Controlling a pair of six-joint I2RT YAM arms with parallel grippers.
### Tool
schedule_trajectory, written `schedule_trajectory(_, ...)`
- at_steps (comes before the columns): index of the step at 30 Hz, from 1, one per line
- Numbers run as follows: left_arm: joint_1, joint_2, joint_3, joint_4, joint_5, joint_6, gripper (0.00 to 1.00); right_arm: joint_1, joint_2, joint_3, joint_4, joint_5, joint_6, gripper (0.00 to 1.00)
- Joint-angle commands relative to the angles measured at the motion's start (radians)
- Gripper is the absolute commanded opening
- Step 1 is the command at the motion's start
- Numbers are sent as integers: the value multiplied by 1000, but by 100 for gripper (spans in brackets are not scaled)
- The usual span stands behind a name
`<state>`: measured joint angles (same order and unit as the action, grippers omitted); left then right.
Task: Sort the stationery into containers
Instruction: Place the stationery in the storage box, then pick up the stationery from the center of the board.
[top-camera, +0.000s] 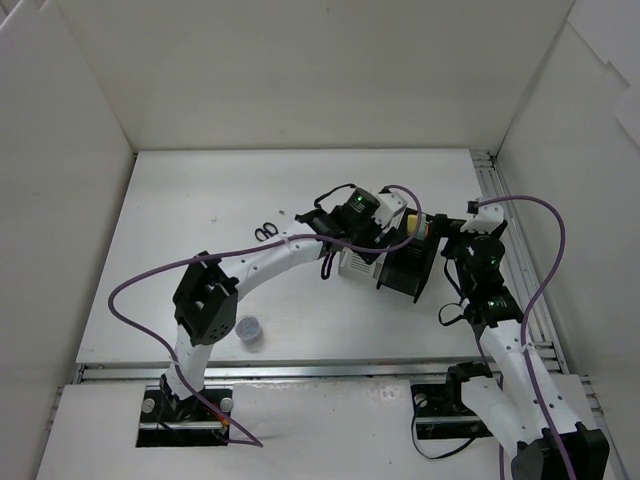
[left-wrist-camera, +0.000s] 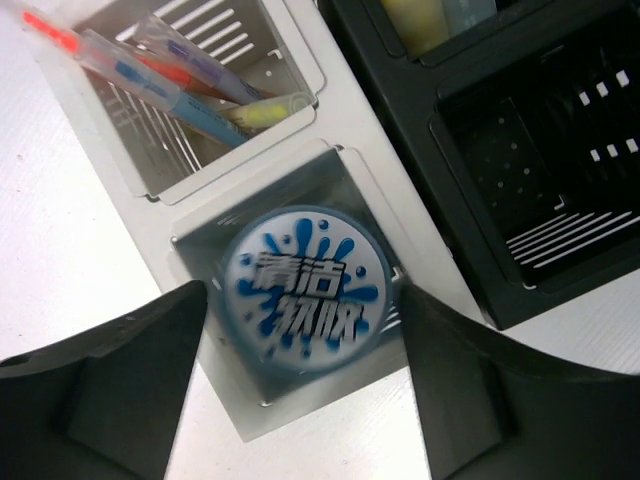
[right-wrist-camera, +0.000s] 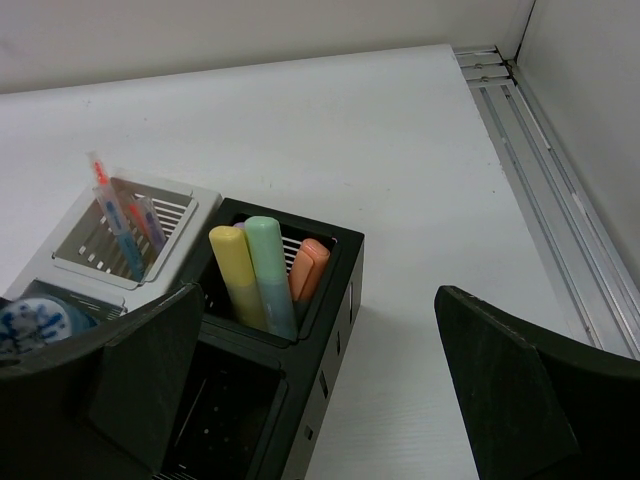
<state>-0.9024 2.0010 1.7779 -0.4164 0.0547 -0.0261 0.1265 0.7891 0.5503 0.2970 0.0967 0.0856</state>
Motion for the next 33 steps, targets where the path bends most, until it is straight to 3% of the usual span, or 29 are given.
schedule_trajectory(1,-6,-53,67,25,-4,9,76,5,-5,13,79,-6,0,98)
schedule_trajectory(5,-6,-64,72,24,7,14,84,7,-7,14,80,-11,-1,98)
schedule_trajectory(11,-6,-99,78,28,19,23,85,7,-14,16,77,-34,-12,98)
schedule_trajectory(14,-6,-146,66,22,13,22,97,5,-16,29,77,-86,-26,98)
schedule_trajectory(16,-6,-206,42,19,-3,14,100,5,-16,34,74,-136,-32,98)
schedule_trajectory(19,42,-318,-41,-1,-50,-59,99,5,-8,48,68,-178,-40,98)
schedule_trajectory(24,118,-516,-322,-137,-271,-340,99,12,22,62,77,-230,-41,98)
schedule_trajectory(27,187,-674,-515,-252,-295,-528,100,31,48,86,61,-212,-41,98)
schedule_trajectory(33,237,-794,-803,-416,-254,-767,100,67,150,155,-4,-47,-20,98)
